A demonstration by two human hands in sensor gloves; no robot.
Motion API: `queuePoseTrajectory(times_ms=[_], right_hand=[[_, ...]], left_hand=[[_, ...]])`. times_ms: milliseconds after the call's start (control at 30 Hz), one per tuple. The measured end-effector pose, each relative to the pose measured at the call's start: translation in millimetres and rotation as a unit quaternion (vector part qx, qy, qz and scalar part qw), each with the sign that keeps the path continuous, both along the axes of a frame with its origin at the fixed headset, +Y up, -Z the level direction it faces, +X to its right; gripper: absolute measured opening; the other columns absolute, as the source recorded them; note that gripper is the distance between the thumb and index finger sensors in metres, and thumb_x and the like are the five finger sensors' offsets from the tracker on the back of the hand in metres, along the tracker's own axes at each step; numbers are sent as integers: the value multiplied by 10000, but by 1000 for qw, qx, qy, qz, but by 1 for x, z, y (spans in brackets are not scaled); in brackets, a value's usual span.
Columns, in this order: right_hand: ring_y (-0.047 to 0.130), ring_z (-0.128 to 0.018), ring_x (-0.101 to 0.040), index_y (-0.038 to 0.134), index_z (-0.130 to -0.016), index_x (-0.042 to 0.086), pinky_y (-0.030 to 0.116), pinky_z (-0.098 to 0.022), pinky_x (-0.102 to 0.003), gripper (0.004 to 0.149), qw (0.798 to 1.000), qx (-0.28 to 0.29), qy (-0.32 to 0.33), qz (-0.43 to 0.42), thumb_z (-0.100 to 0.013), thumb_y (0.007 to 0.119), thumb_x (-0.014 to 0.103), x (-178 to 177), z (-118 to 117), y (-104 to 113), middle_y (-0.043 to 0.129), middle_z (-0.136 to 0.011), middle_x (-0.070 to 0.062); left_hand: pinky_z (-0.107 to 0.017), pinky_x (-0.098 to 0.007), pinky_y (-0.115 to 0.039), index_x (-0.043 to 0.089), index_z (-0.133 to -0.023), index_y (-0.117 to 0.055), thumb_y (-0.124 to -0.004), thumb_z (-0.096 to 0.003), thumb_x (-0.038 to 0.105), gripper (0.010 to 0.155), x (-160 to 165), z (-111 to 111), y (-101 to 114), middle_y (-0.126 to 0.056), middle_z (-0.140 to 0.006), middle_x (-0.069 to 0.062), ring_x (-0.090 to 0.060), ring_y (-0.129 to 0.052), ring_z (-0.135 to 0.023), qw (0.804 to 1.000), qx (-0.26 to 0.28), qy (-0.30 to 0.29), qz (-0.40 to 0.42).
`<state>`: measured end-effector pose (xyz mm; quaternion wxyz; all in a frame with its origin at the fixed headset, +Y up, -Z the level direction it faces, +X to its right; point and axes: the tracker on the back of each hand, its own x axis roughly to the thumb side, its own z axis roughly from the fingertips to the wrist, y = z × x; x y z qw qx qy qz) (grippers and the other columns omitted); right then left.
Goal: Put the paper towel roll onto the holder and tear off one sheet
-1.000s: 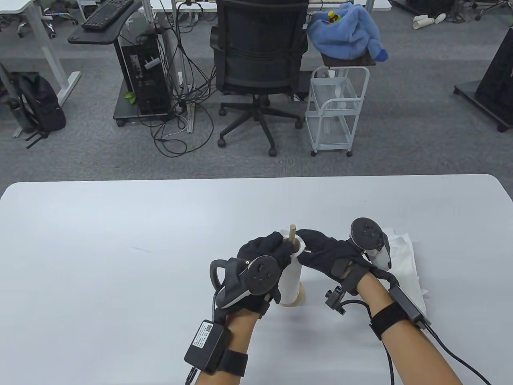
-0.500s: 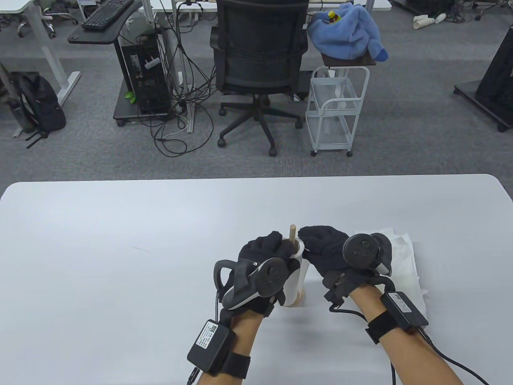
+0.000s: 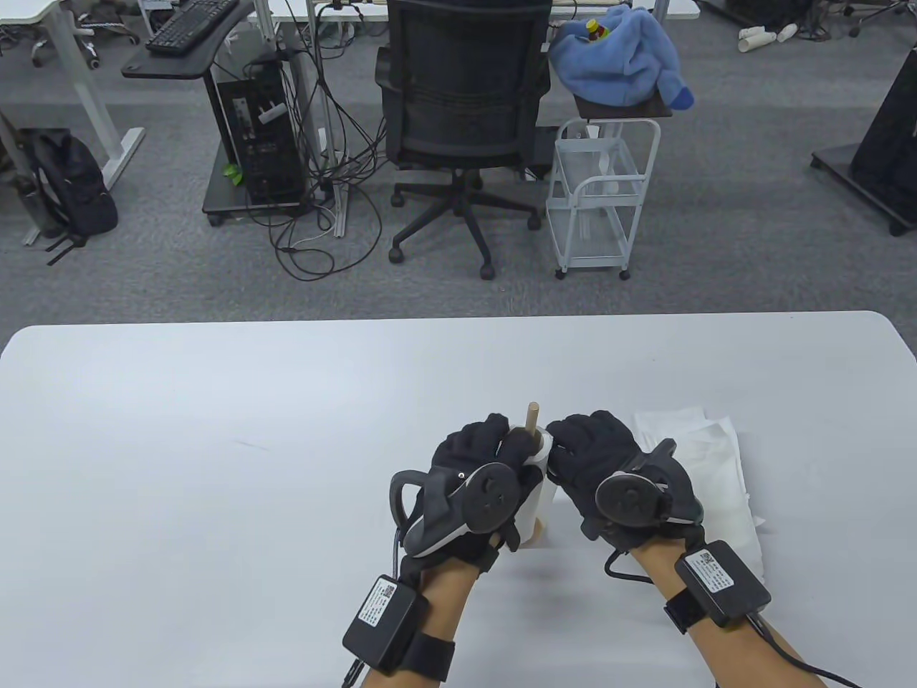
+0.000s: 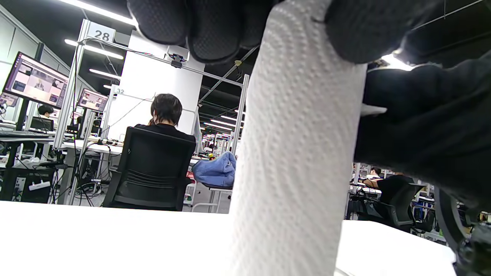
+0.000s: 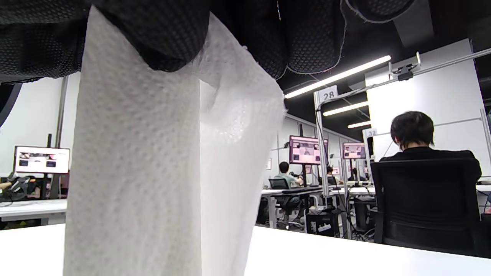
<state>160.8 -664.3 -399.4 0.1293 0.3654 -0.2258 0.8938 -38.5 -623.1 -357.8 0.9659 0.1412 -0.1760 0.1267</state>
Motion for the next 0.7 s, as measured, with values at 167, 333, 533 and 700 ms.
queuePoseTrajectory(times_ms=[167,333,533,700], right_hand=[[725,-870,-430,768,-858,186,501,-675,-622,395,999,7,-3,32,-491,766,332,-1,3,-9,738,-974,-137],[727,-866,-429,767,-859,181,502,-674,-619,397,1000,8,-4,29,-491,768,329,0,4,-11,738,-972,-138],[736,-864,-424,791,-850,198,502,-677,-615,390,998,-3,-8,63,-485,777,334,-2,4,-22,755,-972,-124],[745,-862,-419,796,-848,199,499,-678,-616,391,997,-19,-4,78,-482,781,335,-2,6,-37,763,-973,-120]], left_hand=[[-741,-518,-597,345,-963,-640,-730,-485,499,510,1,1,0,-476,-1080,-4,-331,-655,-967,1000,2,-2,-9],[-743,-514,-596,354,-965,-629,-722,-487,494,507,2,1,0,-464,-1086,2,-325,-646,-976,1000,1,-5,-9],[-733,-477,-634,365,-966,-626,-716,-484,497,509,1,1,-1,-484,-1087,40,-287,-672,-979,1000,4,1,-14],[-727,-468,-649,369,-966,-626,-717,-482,496,508,1,1,-1,-489,-1087,45,-279,-684,-978,1000,3,3,-11]])
